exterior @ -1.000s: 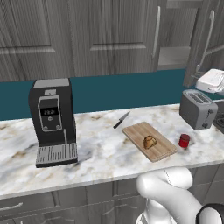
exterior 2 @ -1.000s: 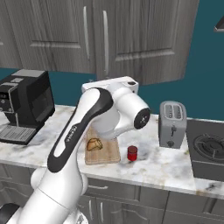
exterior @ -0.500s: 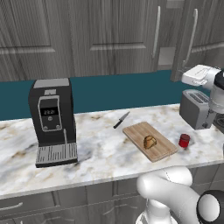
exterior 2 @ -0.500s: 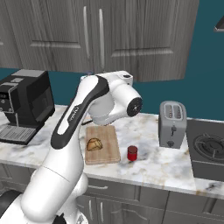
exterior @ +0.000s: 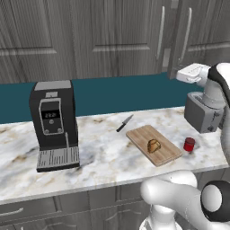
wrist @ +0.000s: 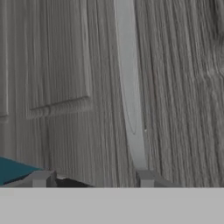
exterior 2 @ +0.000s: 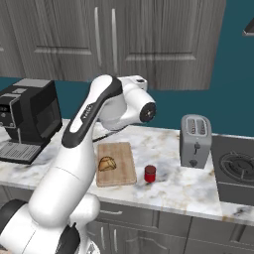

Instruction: Pick the bread, place it on the cutting board, pick the jam, place it on the counter, and close the cabinet.

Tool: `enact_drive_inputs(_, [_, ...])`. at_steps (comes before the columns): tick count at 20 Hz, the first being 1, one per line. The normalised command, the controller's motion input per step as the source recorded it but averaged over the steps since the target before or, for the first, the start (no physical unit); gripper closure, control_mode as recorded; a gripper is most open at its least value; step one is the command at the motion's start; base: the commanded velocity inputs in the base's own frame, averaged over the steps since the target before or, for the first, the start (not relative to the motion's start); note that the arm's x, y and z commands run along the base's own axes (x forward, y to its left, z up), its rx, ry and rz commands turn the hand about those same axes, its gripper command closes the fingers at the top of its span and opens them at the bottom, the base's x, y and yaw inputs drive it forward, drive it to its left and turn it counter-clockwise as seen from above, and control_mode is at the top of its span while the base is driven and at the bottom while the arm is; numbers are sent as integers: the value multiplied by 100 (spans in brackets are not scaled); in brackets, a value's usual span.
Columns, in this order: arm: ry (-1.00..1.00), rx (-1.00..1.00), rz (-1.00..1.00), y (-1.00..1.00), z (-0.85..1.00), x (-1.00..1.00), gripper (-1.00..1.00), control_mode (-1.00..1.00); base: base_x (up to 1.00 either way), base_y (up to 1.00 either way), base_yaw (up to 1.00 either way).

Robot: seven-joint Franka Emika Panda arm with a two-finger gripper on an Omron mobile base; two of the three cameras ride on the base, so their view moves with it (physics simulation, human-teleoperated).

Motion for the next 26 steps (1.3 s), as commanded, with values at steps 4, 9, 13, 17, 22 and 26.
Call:
enact_drive_inputs(4, [0,0,0,0,0,46,-100,-100,0,0,0])
enact_drive_inputs(9, [0,0,0,0,0,43,-100,-100,0,0,0])
enact_drive_inputs(13, [0,0,0,0,0,38,-100,-100,0,0,0])
enact_drive_inputs(17, [0,0,0,0,0,41,-100,-100,0,0,0])
enact_drive_inputs(22, [0,0,0,0,0,40,-100,-100,0,0,0])
enact_drive_inputs(26, [0,0,0,0,0,22,-100,-100,0,0,0])
